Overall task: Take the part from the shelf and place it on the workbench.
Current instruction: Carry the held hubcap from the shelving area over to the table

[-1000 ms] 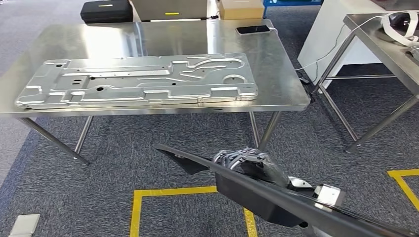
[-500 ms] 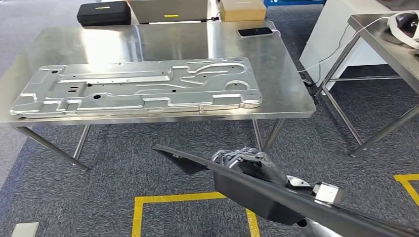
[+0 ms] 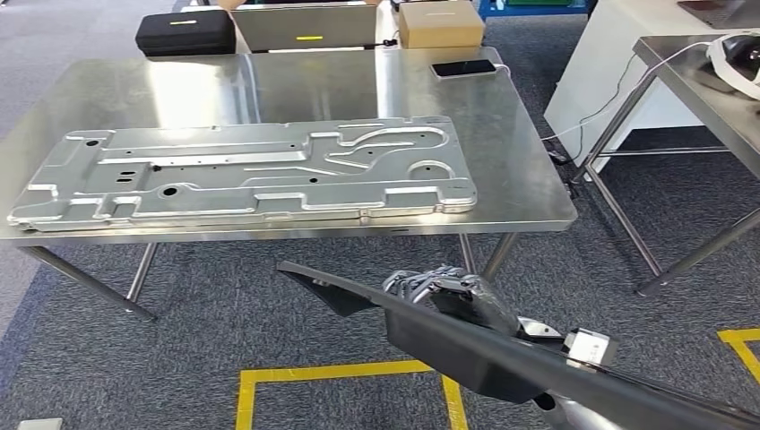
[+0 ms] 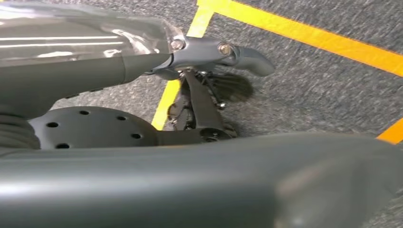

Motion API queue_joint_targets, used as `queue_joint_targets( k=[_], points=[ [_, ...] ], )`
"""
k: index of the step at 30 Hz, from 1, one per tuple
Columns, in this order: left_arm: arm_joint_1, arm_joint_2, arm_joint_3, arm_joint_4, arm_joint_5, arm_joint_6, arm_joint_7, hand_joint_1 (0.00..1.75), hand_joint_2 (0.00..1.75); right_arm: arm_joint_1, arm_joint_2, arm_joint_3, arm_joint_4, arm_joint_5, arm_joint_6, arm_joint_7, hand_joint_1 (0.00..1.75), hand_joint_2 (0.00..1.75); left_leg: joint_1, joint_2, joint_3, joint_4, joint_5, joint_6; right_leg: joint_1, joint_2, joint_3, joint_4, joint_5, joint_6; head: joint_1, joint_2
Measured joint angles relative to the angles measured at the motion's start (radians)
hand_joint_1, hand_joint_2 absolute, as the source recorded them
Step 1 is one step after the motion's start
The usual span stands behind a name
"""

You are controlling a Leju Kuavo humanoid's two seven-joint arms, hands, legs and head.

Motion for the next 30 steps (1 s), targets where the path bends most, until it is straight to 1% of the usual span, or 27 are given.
queue_joint_targets(
  k=[1, 2, 3, 4, 5, 6, 7, 8, 9, 10, 11, 12, 13, 15, 17, 18, 19, 21, 22, 23, 24, 25, 26, 27, 28, 30],
  points=[
    [-0.001, 0.0, 0.0, 0.0, 0.0, 0.0, 0.0, 0.0, 0.0, 0.0, 0.0, 0.0, 0.0, 0.0, 0.0, 0.0, 1.75, 1.75, 0.0, 0.0, 0.001, 0.003, -0.005, -0.004, -0.002, 0.0, 0.003, -0.002, -0.002, -0.006, -0.001, 0.0],
    [-0.001, 0.0, 0.0, 0.0, -0.001, 0.001, 0.0, 0.0, 0.0, -0.001, 0.0, 0.0, 0.0, -0.001, 0.0, 0.0, 1.75, 1.75, 0.0, 0.0, -0.005, 0.019, -0.015, -0.008, -0.005, -0.001, 0.007, -0.003, -0.005, -0.012, 0.0, 0.0],
    [-0.002, 0.0, 0.0, 0.0, -0.001, 0.001, 0.001, 0.0, 0.0, -0.001, 0.001, 0.0, 0.0, -0.001, 0.0, -0.001, 1.75, 1.75, 0.002, 0.0, -0.024, 0.057, -0.033, -0.013, -0.007, -0.002, 0.012, -0.005, -0.008, -0.018, -0.001, 0.0],
    [-0.002, 0.0, 0.0, 0.0, -0.001, 0.002, 0.001, 0.0, 0.0, -0.001, 0.001, 0.0, 0.0, -0.001, 0.0, -0.001, 1.75, 1.75, 0.003, 0.0, -0.056, 0.115, -0.056, -0.017, -0.007, -0.004, 0.015, -0.005, -0.013, -0.022, -0.001, 0.0],
    [0.0, 0.0, 0.0, 0.0, -0.001, 0.002, 0.001, 0.0, 0.0, -0.001, 0.002, 0.0, 0.0, -0.001, 0.0, -0.001, 1.75, 1.75, 0.004, 0.0, -0.099, 0.186, -0.079, -0.02, -0.007, -0.005, 0.019, -0.005, -0.017, -0.025, -0.001, 0.0],
    [0.001, 0.0, 0.0, 0.0, -0.001, 0.002, 0.001, 0.0, 0.0, 0.001, 0.002, 0.0, 0.0, -0.001, 0.0, -0.001, 1.75, 1.75, 0.005, 0.0, -0.141, 0.249, -0.092, -0.021, -0.006, -0.005, 0.023, -0.005, -0.021, -0.027, -0.001, 0.0],
    [0.003, 0.0, 0.0, 0.0, -0.001, 0.001, 0.001, 0.0, 0.0, 0.002, 0.002, 0.0, 0.0, -0.001, 0.0, -0.001, 1.75, 1.75, 0.005, 0.0, -0.171, 0.285, -0.088, -0.021, -0.006, -0.004, 0.029, -0.005, -0.027, -0.028, -0.001, 0.0],
    [0.005, 0.0, 0.0, 0.0, -0.002, 0.001, 0.001, 0.0, 0.0, 0.003, 0.002, 0.0, 0.0, -0.001, 0.0, -0.001, 1.75, 1.75, 0.005, 0.0, -0.184, 0.284, -0.063, -0.018, -0.005, -0.002, 0.037, -0.005, -0.032, -0.028, -0.001, 0.0],
    [0.007, 0.0, 0.0, 0.0, -0.004, 0.0, 0.001, 0.0, 0.0, 0.003, 0.002, 0.0, 0.0, -0.001, 0.0, -0.001, 1.75, 1.75, 0.004, 0.0, -0.178, 0.245, -0.02, -0.014, -0.003, 0.0, 0.048, -0.005, -0.039, -0.028, -0.001, 0.0],
    [0.007, 0.0, 0.0, 0.0, -0.006, 0.0, 0.001, 0.0, 0.0, 0.003, 0.002, 0.0, -0.001, -0.001, 0.0, -0.001, 1.75, 1.75, 0.001, 0.0, -0.162, 0.184, 0.029, -0.006, -0.003, 0.001, 0.059, -0.006, -0.046, -0.027, -0.001, 0.0],
    [0.007, 0.0, 0.0, 0.0, -0.009, 0.0, 0.0, 0.0, 0.0, 0.003, 0.002, 0.0, -0.001, -0.001, 0.0, -0.001, 1.75, 1.75, -0.003, -0.001, -0.145, 0.132, 0.066, 0.002, -0.001, 0.001, 0.067, -0.007, -0.052, -0.024, -0.001, 0.0],
    [0.007, 0.001, 0.0, 0.0, -0.011, -0.001, 0.0, 0.0, 0.0, 0.003, 0.002, 0.0, -0.001, -0.001, 0.0, -0.001, 1.75, 1.75, -0.007, -0.001, -0.13, 0.092, 0.087, 0.011, -0.002, 0.002, 0.073, -0.008, -0.057, -0.021, -0.001, 0.0],
    [0.006, 0.001, 0.0, 0.0, -0.013, -0.001, 0.0, 0.0, 0.0, 0.003, 0.002, 0.0, -0.001, -0.001, 0.0, -0.001, 1.75, 1.75, -0.012, -0.001, -0.123, 0.072, 0.092, 0.017, -0.003, 0.002, 0.074, -0.009, -0.06, -0.016, -0.001, 0.0],
    [0.005, 0.002, 0.0, 0.0, -0.014, -0.001, -0.001, 0.0, 0.0, 0.002, 0.002, 0.001, -0.001, -0.001, 0.0, -0.001, 1.75, 1.75, -0.016, -0.001, -0.116, 0.056, 0.079, 0.026, -0.004, 0.001, 0.074, -0.013, -0.063, -0.005, -0.001, 0.0],
    [0.004, 0.002, 0.0, 0.0, -0.014, -0.001, -0.002, 0.0, 0.0, 0.0, 0.002, 0.0, -0.003, -0.001, 0.0, -0.001, 1.75, 1.75, -0.009, 0.001, -0.099, 0.028, 0.074, 0.03, -0.003, -0.001, 0.076, -0.008, -0.072, 0.004, 0.0, 0.0],
    [0.004, 0.002, 0.0, 0.0, -0.014, -0.001, -0.003, 0.0, 0.0, -0.002, 0.002, 0.0, -0.004, -0.001, 0.0, -0.001, 1.75, 1.75, -0.005, 0.002, -0.088, 0.014, 0.073, 0.031, -0.001, -0.002, 0.066, 0.016, -0.086, 0.007, 0.0, 0.0],
    [0.004, 0.001, 0.0, 0.0, -0.014, -0.001, -0.004, 0.0, 0.0, -0.004, 0.002, 0.0, -0.004, -0.001, 0.0, -0.001, 1.75, 1.75, -0.002, 0.002, -0.078, 0.007, 0.072, 0.032, -0.002, -0.002, 0.044, 0.06, -0.106, 0.01, 0.001, 0.0],
    [0.004, 0.001, 0.0, 0.0, -0.014, -0.001, -0.004, 0.0, 0.0, -0.004, 0.002, 0.0, -0.002, -0.001, 0.0, -0.001, 1.75, 1.75, -0.001, 0.002, -0.067, 0.003, 0.065, 0.034, -0.003, -0.002, -0.03, 0.18, -0.146, 0.015, 0.002, 0.0],
    [0.004, 0.0, 0.0, 0.0, -0.014, -0.001, -0.003, 0.0, 0.0, -0.002, 0.002, 0.0, -0.001, -0.001, 0.0, -0.001, 1.75, 1.75, -0.001, 0.002, -0.062, 0.003, 0.06, 0.034, -0.003, -0.002, -0.061, 0.221, -0.148, 0.017, 0.002, 0.0],
    [0.005, 0.0, 0.0, 0.0, -0.013, -0.001, -0.003, 0.0, 0.0, 0.0, 0.002, 0.0, 0.0, -0.001, 0.0, -0.001, 1.75, 1.75, -0.001, 0.002, -0.055, 0.003, 0.054, 0.032, -0.004, -0.002, -0.076, 0.23, -0.131, 0.019, 0.002, 0.0],
    [0.005, 0.0, 0.0, 0.0, -0.013, -0.001, -0.003, 0.0, 0.0, 0.001, 0.002, 0.0, 0.0, -0.001, 0.0, -0.001, 1.75, 1.75, 0.0, 0.002, -0.046, 0.004, 0.048, 0.029, -0.004, -0.002, -0.072, 0.199, -0.094, 0.021, 0.002, 0.0],
    [0.005, 0.0, 0.0, 0.0, -0.013, -0.001, -0.004, 0.0, 0.0, 0.0, 0.002, 0.0, 0.0, -0.001, 0.0, -0.001, 1.75, 1.75, 0.001, 0.002, -0.035, 0.004, 0.04, 0.024, -0.005, -0.003, -0.051, 0.136, -0.048, 0.021, 0.002, 0.0],
    [0.005, 0.0, 0.0, 0.0, -0.012, -0.001, -0.004, 0.0, 0.0, 0.0, 0.002, 0.0, 0.0, -0.001, 0.0, -0.001, 1.75, 1.75, 0.002, 0.001, -0.025, 0.003, 0.033, 0.02, -0.004, -0.004, -0.027, 0.079, -0.013, 0.021, 0.002, 0.0],
    [0.004, 0.0, 0.0, 0.0, -0.012, -0.001, -0.004, 0.0, 0.0, 0.0, 0.002, 0.001, 0.0, -0.001, 0.0, 0.0, 1.75, 1.75, 0.001, 0.001, -0.019, 0.004, 0.026, 0.014, -0.002, -0.004, -0.007, 0.029, 0.007, 0.019, 0.002, 0.0],
    [0.003, 0.0, 0.0, 0.0, -0.012, -0.001, -0.004, 0.0, 0.0, 0.0, 0.002, 0.001, 0.0, -0.001, 0.0, 0.0, 1.75, 1.75, 0.0, 0.001, -0.017, 0.005, 0.022, 0.01, 0.0, -0.004, 0.005, 0.002, 0.011, 0.014, 0.002, 0.0],
    [0.001, 0.0, 0.0, 0.0, -0.012, -0.001, -0.004, 0.0, 0.0, 0.001, 0.002, 0.001, 0.0, -0.001, 0.0, 0.0, 1.75, 1.75, -0.001, 0.001, -0.018, 0.003, 0.019, 0.005, 0.004, -0.002, 0.008, -0.009, 0.001, 0.002, 0.002, 0.0]
  ],
)
